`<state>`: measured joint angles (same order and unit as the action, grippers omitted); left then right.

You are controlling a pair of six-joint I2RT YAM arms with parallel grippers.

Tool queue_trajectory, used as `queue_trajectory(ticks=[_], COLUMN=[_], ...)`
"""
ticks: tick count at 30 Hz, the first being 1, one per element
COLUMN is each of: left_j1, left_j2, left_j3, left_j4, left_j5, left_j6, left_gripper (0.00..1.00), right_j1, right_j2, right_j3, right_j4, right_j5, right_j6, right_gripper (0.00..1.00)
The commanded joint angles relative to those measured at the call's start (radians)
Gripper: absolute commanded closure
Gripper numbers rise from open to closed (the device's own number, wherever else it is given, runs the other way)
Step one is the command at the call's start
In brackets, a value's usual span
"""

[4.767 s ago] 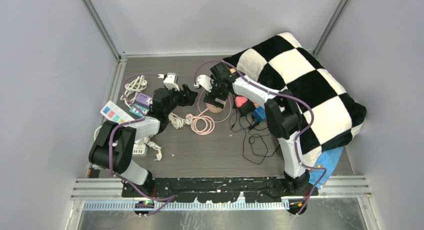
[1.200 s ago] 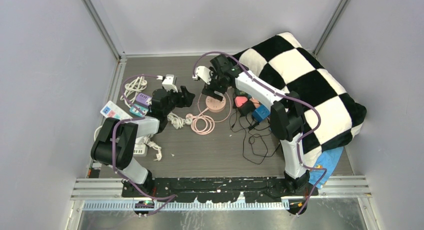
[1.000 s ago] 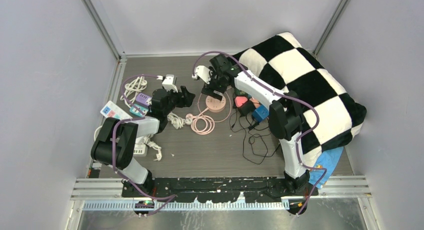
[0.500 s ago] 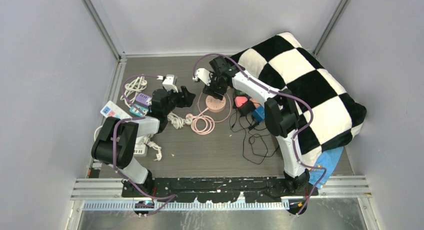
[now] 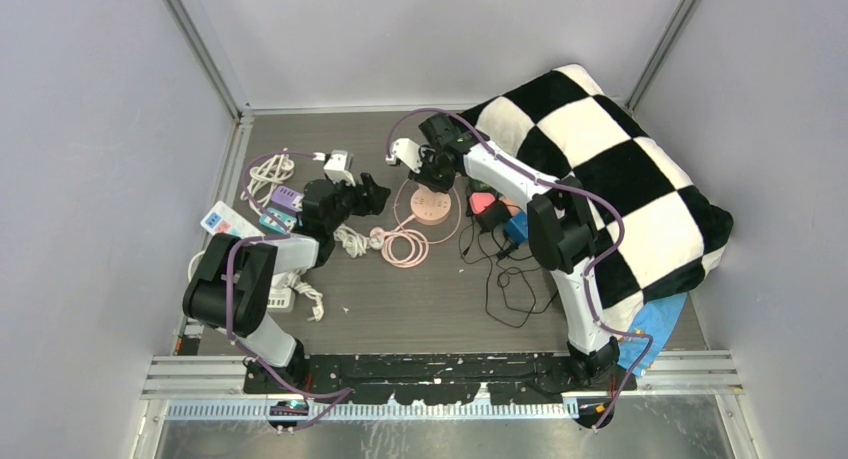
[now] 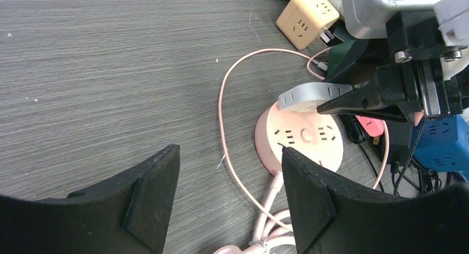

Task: Pull the plug off the socket
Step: Remove the plug from the socket.

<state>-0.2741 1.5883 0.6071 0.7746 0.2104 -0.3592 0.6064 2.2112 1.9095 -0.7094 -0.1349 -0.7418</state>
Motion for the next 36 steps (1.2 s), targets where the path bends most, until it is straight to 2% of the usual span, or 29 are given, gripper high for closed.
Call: queue_trajectory(ticks=[1, 6, 9, 10, 15, 27, 31, 36], left_j1=[0.009, 0.037, 0.061, 0.069, 0.104, 0.113, 0.112, 0.108], left_j2=[-0.01, 0.005, 0.029, 0.037, 0.082, 0.217, 0.257, 0.275], left_j3=[-0.012, -0.032, -0.037, -0.038, -0.034, 0.104, 0.134, 0.154], left_j4=[0.094, 0.177, 0.23, 0.251, 0.327, 0.299, 0.31, 0.306], left_j5=[0.026, 0.091, 0.135, 0.153, 0.223, 0.439, 0.484, 0.508], left_j6=[0.005, -0.053, -0.106, -0.122, -0.204, -0.386, -0.437, -0.454], left_gripper=[0.32, 0.32, 0.32, 0.32, 0.31, 0.29, 0.2, 0.19], right_j1=[-0.004, -0.004, -0.005, -0.006, -0.011, -0.025, -0.034, -0.04], right_j2=[-0.015, -0.031, -0.041, -0.045, -0.088, -0.174, -0.193, -0.205], right_j3=[0.015, -0.011, -0.031, -0.042, -0.105, -0.223, -0.248, -0.263], right_j4=[0.005, 0.018, 0.028, 0.033, 0.073, 0.15, 0.165, 0.18], right_j5=[-0.023, -0.025, -0.028, -0.031, -0.044, -0.075, -0.092, -0.109], right_j6=[-0.001, 0.008, 0.018, 0.022, 0.044, 0.141, 0.155, 0.168], right_gripper=[0.76, 0.86, 0.98, 0.99, 0.99, 0.99, 0.99, 0.99])
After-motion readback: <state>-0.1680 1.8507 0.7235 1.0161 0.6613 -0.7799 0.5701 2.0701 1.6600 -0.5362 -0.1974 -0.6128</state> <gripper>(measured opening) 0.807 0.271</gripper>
